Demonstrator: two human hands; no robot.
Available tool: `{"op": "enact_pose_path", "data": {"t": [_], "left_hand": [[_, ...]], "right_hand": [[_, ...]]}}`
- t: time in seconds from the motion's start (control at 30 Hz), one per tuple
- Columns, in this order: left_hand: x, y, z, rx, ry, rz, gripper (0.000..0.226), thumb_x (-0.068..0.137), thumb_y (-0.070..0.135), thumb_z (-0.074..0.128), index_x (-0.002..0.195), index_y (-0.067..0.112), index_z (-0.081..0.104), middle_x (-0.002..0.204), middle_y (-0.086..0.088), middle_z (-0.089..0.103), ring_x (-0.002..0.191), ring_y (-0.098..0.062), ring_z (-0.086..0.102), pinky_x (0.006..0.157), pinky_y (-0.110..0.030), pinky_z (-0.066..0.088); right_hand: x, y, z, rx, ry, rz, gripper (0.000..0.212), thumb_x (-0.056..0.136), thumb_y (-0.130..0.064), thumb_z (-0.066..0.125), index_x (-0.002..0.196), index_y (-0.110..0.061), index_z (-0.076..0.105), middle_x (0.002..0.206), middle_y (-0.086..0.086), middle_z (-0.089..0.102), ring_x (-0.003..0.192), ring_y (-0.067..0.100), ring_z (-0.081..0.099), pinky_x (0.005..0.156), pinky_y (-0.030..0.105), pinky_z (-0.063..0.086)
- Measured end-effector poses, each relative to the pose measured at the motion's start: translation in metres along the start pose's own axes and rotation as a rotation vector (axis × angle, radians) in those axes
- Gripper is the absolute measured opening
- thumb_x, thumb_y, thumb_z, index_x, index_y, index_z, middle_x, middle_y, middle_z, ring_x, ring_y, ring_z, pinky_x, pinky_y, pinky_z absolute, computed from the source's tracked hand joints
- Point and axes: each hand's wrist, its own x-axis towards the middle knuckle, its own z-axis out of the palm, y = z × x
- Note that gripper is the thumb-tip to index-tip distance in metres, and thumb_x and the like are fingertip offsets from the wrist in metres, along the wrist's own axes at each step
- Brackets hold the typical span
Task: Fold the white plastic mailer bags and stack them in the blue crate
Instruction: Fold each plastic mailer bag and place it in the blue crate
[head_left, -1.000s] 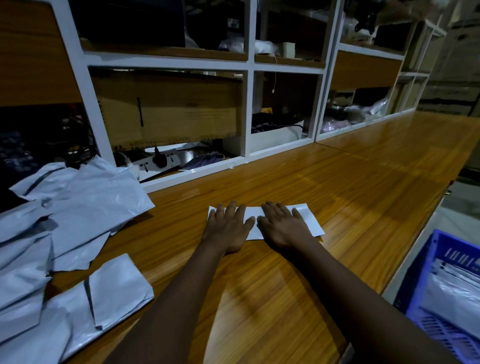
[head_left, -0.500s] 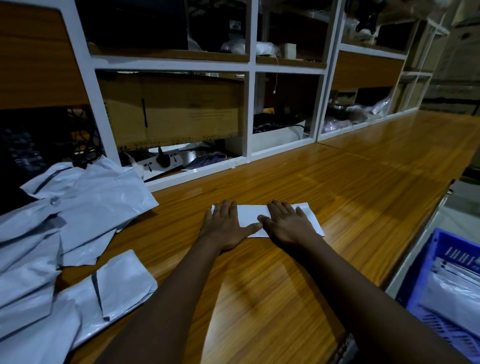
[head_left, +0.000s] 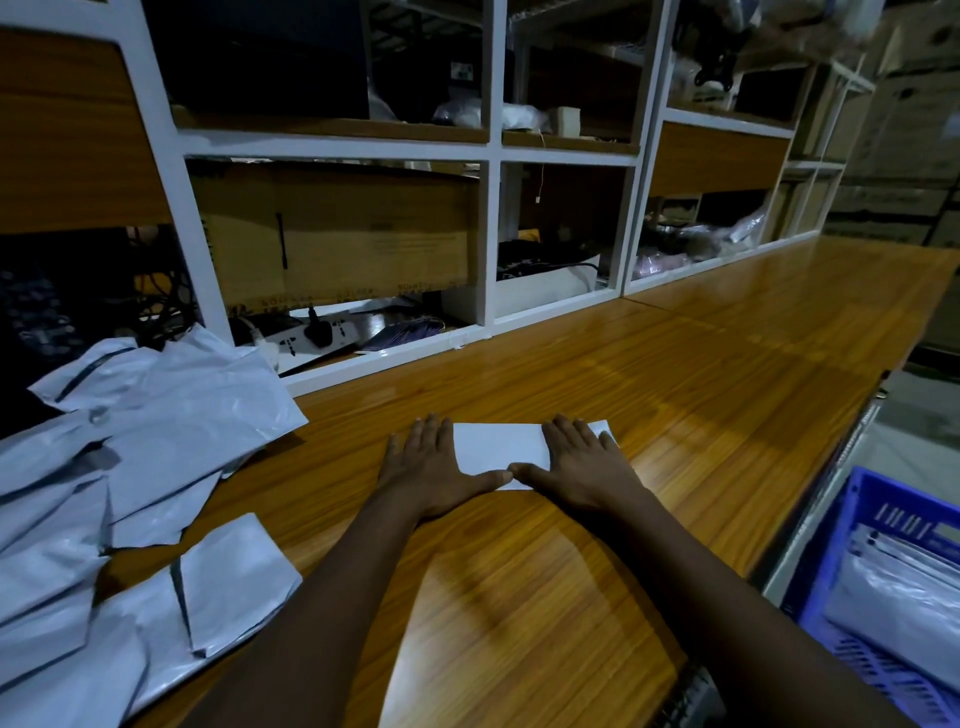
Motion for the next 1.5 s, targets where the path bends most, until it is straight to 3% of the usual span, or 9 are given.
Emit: {"op": "enact_pose_path", "data": {"t": [0.4,0.57,0.7,0.83,0.9,1.0,1.13,1.3,1.5], "left_hand": [[-0.009,-0.007,-0.003,-0.004,-0.006,-0.055,0.127,0.066,0.096,0.032,0.157,0.018,-0.007,0.165,-0.004,-0.014,0.151,-0.023,-0.012,0.119,-0.055,-0.006],[-0.016,-0.005,-0.002,-0.019,0.043,-0.104,0.096,0.087,0.081,0.006,0.158,0.017,-0.004,0.165,-0.004,-0.013,0.151,-0.025,-0.012,0.118,-0.058,-0.007],[-0.017,0.0,-0.004,0.038,0.18,-0.133,0.074,0.1,0.061,0.01,0.158,0.016,0.01,0.166,-0.005,0.002,0.152,-0.027,-0.003,0.119,-0.056,-0.004],[-0.02,0.014,0.001,0.11,0.474,0.218,0.046,0.104,0.028,0.041,0.147,0.011,0.042,0.157,-0.008,0.035,0.146,-0.026,0.027,0.119,-0.049,0.019],[-0.016,0.026,0.009,0.089,0.46,0.379,0.046,0.104,0.018,0.043,0.149,0.009,0.039,0.156,-0.009,0.037,0.146,-0.023,0.031,0.119,-0.04,0.022],[-0.005,0.029,0.011,-0.031,0.318,0.399,0.047,0.107,0.026,0.034,0.153,0.017,0.03,0.16,-0.002,0.03,0.149,-0.017,0.022,0.12,-0.033,0.014],[0.003,0.015,0.002,-0.073,0.121,0.349,0.061,0.101,0.057,0.033,0.156,0.033,0.019,0.165,0.007,0.013,0.151,-0.017,0.008,0.121,-0.044,0.008],[0.006,0.005,-0.002,-0.009,0.011,0.206,0.092,0.08,0.084,0.031,0.156,0.038,0.003,0.166,0.003,-0.003,0.152,-0.024,-0.004,0.122,-0.049,0.003],[0.004,0.004,-0.004,0.006,-0.008,0.096,0.11,0.072,0.091,0.035,0.157,0.031,-0.003,0.166,-0.004,-0.009,0.152,-0.026,-0.009,0.12,-0.049,-0.004]], "right_hand": [[-0.017,0.023,0.002,0.005,0.034,0.094,0.071,0.101,-0.062,0.009,0.158,-0.02,0.007,0.166,0.01,0.001,0.153,0.028,0.002,0.119,0.054,0.008],[-0.012,0.031,0.022,-0.034,0.089,0.221,0.069,0.098,-0.058,0.009,0.154,-0.019,0.022,0.164,0.017,0.008,0.15,0.038,0.006,0.113,0.064,0.013],[-0.012,0.03,0.02,-0.078,0.157,0.274,0.08,0.09,-0.059,0.004,0.146,-0.012,0.037,0.156,0.022,0.027,0.145,0.047,0.019,0.107,0.068,0.019],[-0.013,0.011,0.01,-0.142,0.383,-0.128,0.059,0.096,-0.04,0.032,0.129,0.002,0.058,0.136,0.026,0.056,0.125,0.045,0.052,0.095,0.063,0.044],[-0.011,0.0,0.006,0.017,0.406,-0.295,0.051,0.101,-0.031,0.035,0.134,0.002,0.055,0.139,0.023,0.054,0.129,0.038,0.053,0.1,0.056,0.046],[-0.006,-0.002,0.003,0.121,0.215,-0.265,0.048,0.107,-0.031,0.034,0.151,-0.011,0.035,0.159,0.009,0.033,0.146,0.024,0.029,0.115,0.045,0.026],[0.004,0.005,-0.002,0.006,-0.018,-0.19,0.063,0.106,-0.049,0.025,0.159,-0.02,0.007,0.167,0.0,0.004,0.153,0.021,0.002,0.121,0.051,0.006],[0.009,0.012,-0.007,-0.027,-0.046,-0.127,0.08,0.097,-0.067,0.031,0.159,-0.021,0.007,0.167,-0.002,0.004,0.153,0.022,0.003,0.121,0.052,0.006],[0.007,0.025,0.001,-0.075,-0.029,-0.026,0.101,0.081,-0.087,0.022,0.158,-0.023,0.005,0.167,0.002,0.003,0.152,0.032,0.003,0.12,0.054,0.005]]}}
